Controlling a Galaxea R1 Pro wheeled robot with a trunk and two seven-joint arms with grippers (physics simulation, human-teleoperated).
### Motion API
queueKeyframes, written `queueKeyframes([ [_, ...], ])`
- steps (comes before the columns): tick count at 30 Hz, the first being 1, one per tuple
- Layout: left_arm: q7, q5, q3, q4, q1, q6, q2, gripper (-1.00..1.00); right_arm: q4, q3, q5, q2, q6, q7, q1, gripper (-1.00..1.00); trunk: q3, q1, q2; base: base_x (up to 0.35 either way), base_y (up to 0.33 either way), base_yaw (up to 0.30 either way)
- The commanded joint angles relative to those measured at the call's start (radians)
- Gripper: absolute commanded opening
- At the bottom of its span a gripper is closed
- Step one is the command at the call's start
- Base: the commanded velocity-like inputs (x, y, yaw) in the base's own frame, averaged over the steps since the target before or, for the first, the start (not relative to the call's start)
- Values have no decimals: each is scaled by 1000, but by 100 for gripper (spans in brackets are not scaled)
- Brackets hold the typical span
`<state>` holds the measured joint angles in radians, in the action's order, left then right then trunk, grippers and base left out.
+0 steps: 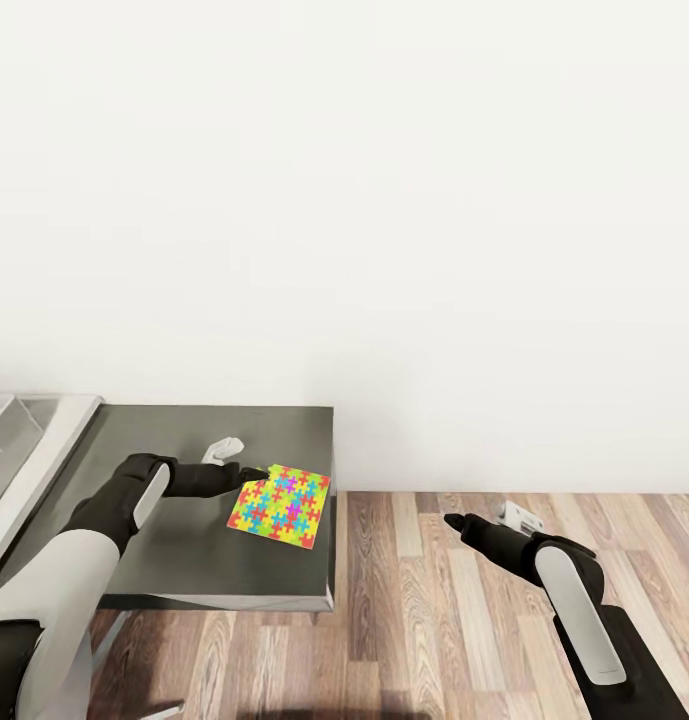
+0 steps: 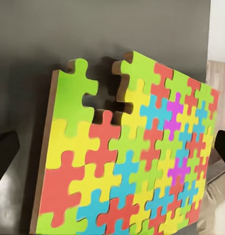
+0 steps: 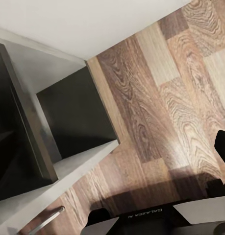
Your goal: Put all the toys in the child's room - the three board games (two on the bed and one on the table), the two jigsaw puzzles on the table, and the tennis ball on the table - inside the toy box on the table in the child's room.
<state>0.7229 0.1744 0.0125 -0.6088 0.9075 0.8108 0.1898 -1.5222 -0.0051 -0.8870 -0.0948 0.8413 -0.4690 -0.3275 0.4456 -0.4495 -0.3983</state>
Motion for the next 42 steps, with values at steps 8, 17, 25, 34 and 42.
queueKeyframes([
  [8,-1,6,3,0,1,7,0,100,-1,0,-10,-1,2,-10,-1,100,2,-1,-2,0,-150,0],
  [17,-1,5,3,0,1,7,0,100,-2,-1,-10,-1,2,-10,-1,100,2,-1,-2,0,-54,0],
  [25,0,4,4,0,1,7,0,100,-1,-1,-11,-1,3,-7,-1,100,2,-1,-2,0,-36,0],
  [34,0,4,5,-1,1,7,0,100,-1,-2,-10,-2,2,122,-1,100,2,-1,-2,-7,-36,0],
  [42,0,4,5,0,1,7,0,100,-1,-5,-10,-2,2,139,-1,100,2,-1,-2,-14,-84,0],
])
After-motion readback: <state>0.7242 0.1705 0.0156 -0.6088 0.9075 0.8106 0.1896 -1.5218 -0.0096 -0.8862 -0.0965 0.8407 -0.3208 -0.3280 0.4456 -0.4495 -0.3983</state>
